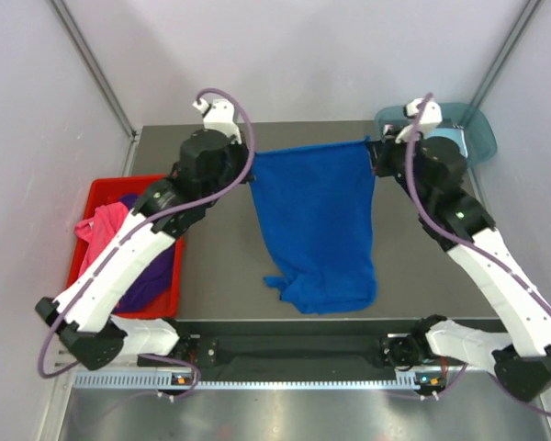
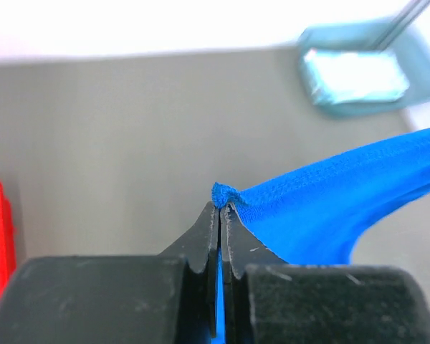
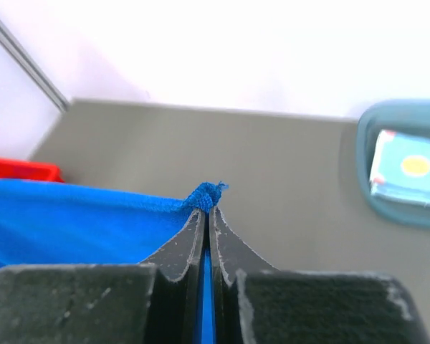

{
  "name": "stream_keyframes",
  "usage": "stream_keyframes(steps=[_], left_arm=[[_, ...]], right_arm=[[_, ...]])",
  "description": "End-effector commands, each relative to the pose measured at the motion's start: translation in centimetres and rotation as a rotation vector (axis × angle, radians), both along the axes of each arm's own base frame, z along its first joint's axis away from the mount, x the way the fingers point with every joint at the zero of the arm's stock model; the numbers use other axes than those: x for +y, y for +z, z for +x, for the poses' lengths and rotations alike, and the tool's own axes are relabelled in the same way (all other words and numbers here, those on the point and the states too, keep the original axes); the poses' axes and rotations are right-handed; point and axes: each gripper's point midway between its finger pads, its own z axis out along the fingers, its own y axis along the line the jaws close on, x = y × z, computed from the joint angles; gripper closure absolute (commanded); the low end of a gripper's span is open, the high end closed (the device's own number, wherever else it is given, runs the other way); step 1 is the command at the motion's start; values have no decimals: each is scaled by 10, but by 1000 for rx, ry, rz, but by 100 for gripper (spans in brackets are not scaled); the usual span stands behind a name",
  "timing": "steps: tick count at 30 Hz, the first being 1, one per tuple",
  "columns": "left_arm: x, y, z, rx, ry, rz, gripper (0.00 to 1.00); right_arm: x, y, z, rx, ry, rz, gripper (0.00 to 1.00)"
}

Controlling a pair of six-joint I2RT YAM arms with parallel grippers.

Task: Fold and stack the towels
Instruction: Flatten out the crumpled towel

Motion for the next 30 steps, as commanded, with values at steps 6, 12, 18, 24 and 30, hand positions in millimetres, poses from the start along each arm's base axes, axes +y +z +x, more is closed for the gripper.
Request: stream_keyframes(steps=[6, 12, 18, 24, 30], left_arm=[[28, 121, -52, -270, -37, -83, 100], [38, 160, -50, -372, 7, -120, 100], [38, 175, -33, -432, 85, -135, 100], [33, 199, -30, -492, 73, -163, 100], [28, 224, -45, -537, -16, -199, 100]], right_arm=[[-31, 112, -73, -265, 36, 85, 100], [-42, 145, -85, -334, 21, 106, 100], [-35, 152, -66, -346, -1, 96, 100], [-35, 177, -69, -396, 7, 116, 100], [-35, 200, -85, -445, 50, 154, 100]])
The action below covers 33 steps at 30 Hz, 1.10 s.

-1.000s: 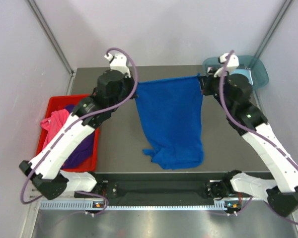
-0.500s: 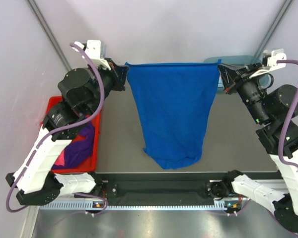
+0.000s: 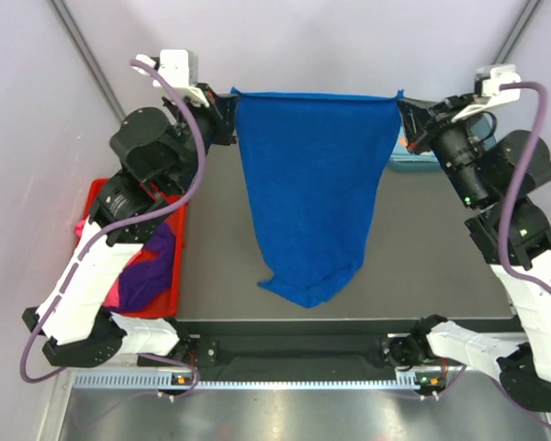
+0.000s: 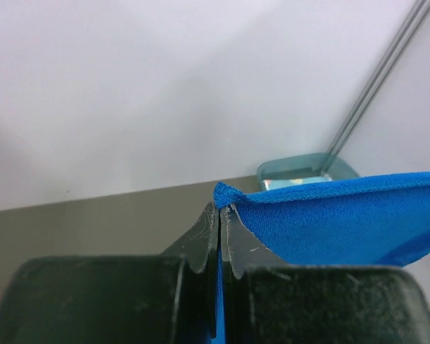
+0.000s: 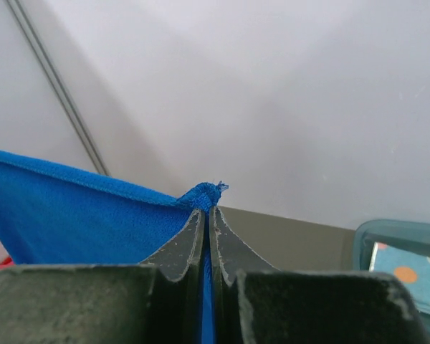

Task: Fold and stack the towels
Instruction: Flatten out the crumpled towel

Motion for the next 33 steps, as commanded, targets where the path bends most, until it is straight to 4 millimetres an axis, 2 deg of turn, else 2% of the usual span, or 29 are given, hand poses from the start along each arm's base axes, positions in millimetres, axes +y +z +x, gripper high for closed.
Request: stream_keyframes(steps=[1, 4, 9, 15, 20, 21, 27, 33], left_arm=[[15, 54, -22, -138, -34, -86, 100], [19, 65, -34, -165, -68, -100, 100], [24, 70, -40, -180, -69, -107, 100], [28, 68, -32, -184, -21, -93, 100], [32, 81, -36, -224, -18, -122, 100], [34, 88, -39, -237, -26, -133, 100], [29, 100, -54, -264, -103, -156, 100], [35, 115, -74, -305, -158, -190, 100]], right_arm=[[-13, 52, -33, -137, 26, 71, 100], [-14, 62, -44, -163, 49, 87, 100], [-15, 70, -55, -186, 77, 101, 100], [-14, 76, -51, -190, 68, 99, 100], [-16, 84, -54, -205, 64, 101, 100], [-18, 90, -57, -219, 67, 107, 100], [-18, 102, -73, -243, 107, 123, 100], [-26, 114, -92, -273, 128, 154, 100]])
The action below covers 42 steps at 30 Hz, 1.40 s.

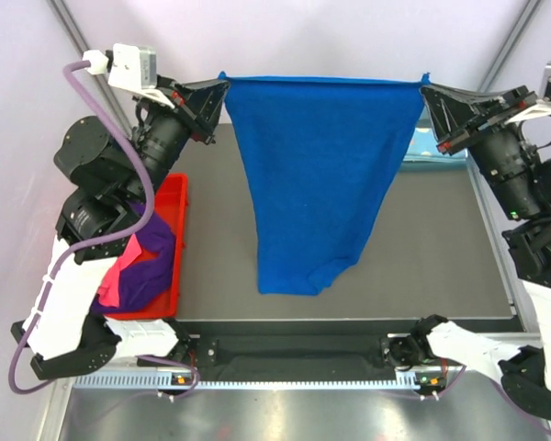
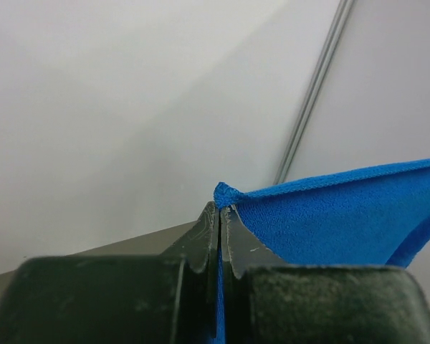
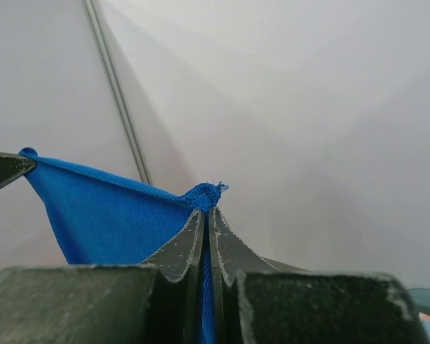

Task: Fold and stack the towels
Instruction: Flatten out the crumpled towel

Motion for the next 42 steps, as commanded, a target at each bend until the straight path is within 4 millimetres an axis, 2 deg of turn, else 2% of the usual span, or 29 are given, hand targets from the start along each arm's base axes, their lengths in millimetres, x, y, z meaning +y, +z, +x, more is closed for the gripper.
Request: stream_keyframes(steps=[1, 9, 20, 37, 42], left_arm=[[29, 46, -31, -112, -12, -113, 100], [36, 56, -45, -141, -38, -137, 100], [50, 71, -60, -184, -42, -174, 100], [59, 82, -73, -236, -50, -197, 100], [55, 70, -60, -201, -16, -172, 100]], right_arm=[[-20, 36, -33, -94, -3, 78, 100], [-19, 49, -53, -130, 58, 98, 100], [-24, 63, -68, -171, 81, 135, 100], [-32, 80, -80, -239, 79, 172, 100], [-28, 69, -73, -214, 80, 169, 100]])
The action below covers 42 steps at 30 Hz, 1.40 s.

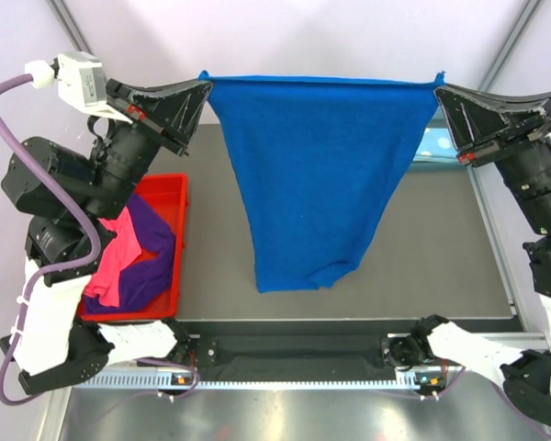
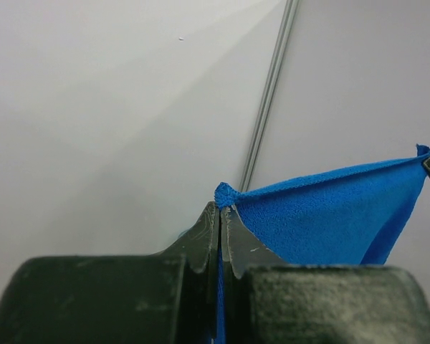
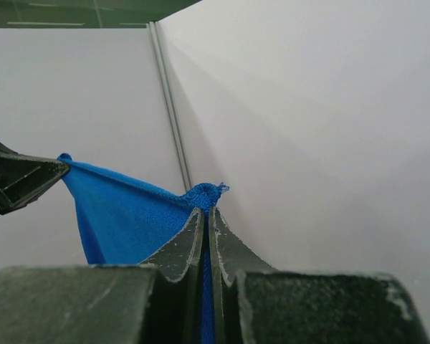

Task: Fold and stack the towels
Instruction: Flatten out the crumpled towel

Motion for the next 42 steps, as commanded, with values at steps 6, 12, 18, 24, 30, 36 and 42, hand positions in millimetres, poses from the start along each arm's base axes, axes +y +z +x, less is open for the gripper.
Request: stream_keyframes(steps=[6, 12, 18, 24, 30, 36, 42], left_arm=[[31, 5, 31, -16, 243, -50, 100], [-1, -19, 82, 27, 322, 40, 100], [-6, 1, 85, 6, 300, 29, 100], [12, 20, 51, -33, 237, -21, 100], [29, 23, 23, -48, 193, -55, 100], [40, 22, 11, -50, 190, -71, 100], [42, 26, 10, -62, 192, -78, 100]], right_arm=[[-19, 2, 26, -19, -158, 52, 100], [-5, -15, 86, 45, -265, -14, 100], [-3, -3, 91, 33, -265, -16, 100], [-12, 11, 57, -7, -215, 14, 100], [-15, 7, 29, -20, -151, 40, 100], [-23, 9, 13, -28, -140, 64, 100], [-21, 17, 8, -44, -120, 57, 100]])
